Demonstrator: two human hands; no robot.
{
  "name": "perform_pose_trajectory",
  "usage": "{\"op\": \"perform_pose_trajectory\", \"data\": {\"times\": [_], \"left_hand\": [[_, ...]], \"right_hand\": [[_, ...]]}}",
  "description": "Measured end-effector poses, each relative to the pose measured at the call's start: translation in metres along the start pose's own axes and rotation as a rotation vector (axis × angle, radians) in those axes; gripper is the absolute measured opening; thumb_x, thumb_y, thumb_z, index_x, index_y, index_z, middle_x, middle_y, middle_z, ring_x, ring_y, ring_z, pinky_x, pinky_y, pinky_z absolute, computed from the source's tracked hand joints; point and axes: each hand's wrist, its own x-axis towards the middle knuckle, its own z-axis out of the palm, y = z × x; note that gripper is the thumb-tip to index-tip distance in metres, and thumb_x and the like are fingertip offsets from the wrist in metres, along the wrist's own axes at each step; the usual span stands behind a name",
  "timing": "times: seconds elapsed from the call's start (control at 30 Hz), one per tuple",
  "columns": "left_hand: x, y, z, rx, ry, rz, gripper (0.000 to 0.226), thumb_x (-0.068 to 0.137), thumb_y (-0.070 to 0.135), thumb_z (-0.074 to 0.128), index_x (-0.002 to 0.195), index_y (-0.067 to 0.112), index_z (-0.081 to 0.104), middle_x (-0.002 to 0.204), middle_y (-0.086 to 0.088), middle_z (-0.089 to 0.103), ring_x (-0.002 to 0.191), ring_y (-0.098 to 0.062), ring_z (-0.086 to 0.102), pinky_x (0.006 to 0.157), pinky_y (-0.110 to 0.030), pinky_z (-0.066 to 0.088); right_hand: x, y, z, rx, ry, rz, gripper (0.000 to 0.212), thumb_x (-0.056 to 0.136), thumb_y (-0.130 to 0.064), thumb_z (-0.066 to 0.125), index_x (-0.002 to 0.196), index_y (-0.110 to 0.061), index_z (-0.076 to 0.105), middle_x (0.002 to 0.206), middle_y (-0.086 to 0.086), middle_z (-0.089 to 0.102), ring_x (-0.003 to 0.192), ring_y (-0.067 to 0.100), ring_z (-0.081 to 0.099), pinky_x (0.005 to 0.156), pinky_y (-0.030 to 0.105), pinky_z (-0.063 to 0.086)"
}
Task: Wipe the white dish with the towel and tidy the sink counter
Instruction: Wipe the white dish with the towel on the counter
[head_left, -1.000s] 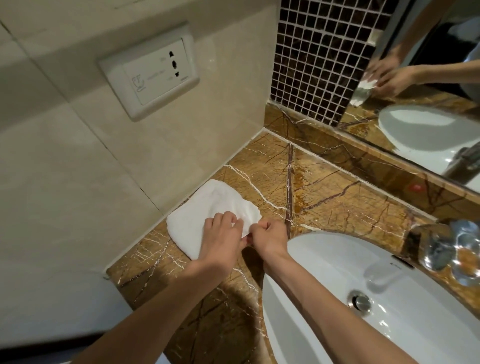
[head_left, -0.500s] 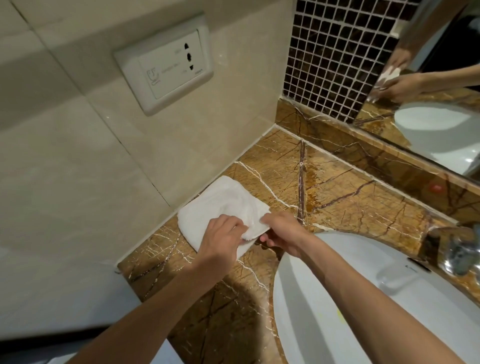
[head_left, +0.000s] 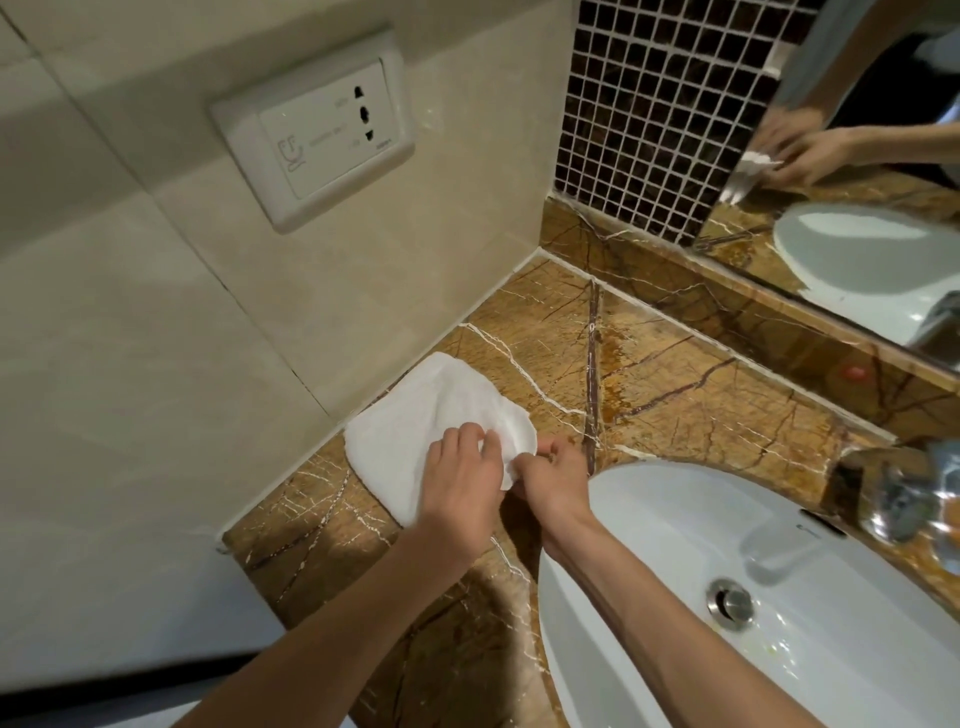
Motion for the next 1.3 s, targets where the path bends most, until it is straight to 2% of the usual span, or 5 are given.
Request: {"op": "perform_pose_trajectory", "data": {"times": [0.23,0.53,0.73,1.13,1.3], "left_hand": [[-0.002,-0.003,0.003,-0.066,0.004,0.068,0.033,0.088,0.013,0.054,0.121,0.018,0.052,0.118,-0.003,0.053,0.11,-0.023,0.043,0.091,-0.033,0.031],[-0.014,-0.02,0.0,-0.22,0.07,0.095,0.037,0.082,0.004,0.061,0.117,0.015,0.062,0.113,-0.002,0.059,0.104,-0.021,0.047,0.09,-0.026,0.03],[-0.011,-0.005,0.002,-0.139,0.046,0.059,0.044,0.093,0.038,0.048,0.131,0.015,0.048,0.125,-0.006,0.05,0.114,-0.023,0.043,0.097,-0.032,0.03],[-0.015,0.003,-0.009,-0.18,0.158,0.025,0.033,0.052,-0.003,0.084,0.077,0.011,0.068,0.07,-0.006,0.062,0.065,-0.027,0.059,0.055,-0.033,0.048],[-0.018,-0.006,-0.005,-0.291,0.22,0.096,0.04,0.047,-0.016,0.076,0.075,0.011,0.067,0.072,-0.003,0.064,0.065,-0.026,0.06,0.062,-0.027,0.041]], "right_hand": [[0.003,-0.002,-0.017,0.119,-0.209,0.159,0.009,0.086,-0.005,0.053,0.085,-0.011,0.046,0.057,0.003,0.06,0.056,0.017,0.064,0.047,0.026,0.044],[0.015,-0.005,-0.014,0.055,-0.209,0.068,0.022,0.096,-0.007,0.043,0.09,0.001,0.063,0.071,0.019,0.057,0.044,0.019,0.043,0.042,0.028,0.032],[0.005,0.009,-0.005,-0.037,-0.054,-0.135,0.019,0.094,-0.006,0.047,0.102,-0.016,0.06,0.09,0.009,0.066,0.074,0.024,0.062,0.071,0.042,0.052],[-0.004,0.003,-0.006,0.327,-0.066,0.012,0.023,0.089,0.002,0.051,0.103,-0.016,0.052,0.077,0.01,0.069,0.061,0.018,0.066,0.062,0.034,0.057],[0.01,-0.013,-0.024,0.197,-0.226,0.212,0.028,0.095,-0.028,0.049,0.113,-0.011,0.062,0.09,0.011,0.069,0.072,0.024,0.065,0.059,0.031,0.055]]}}
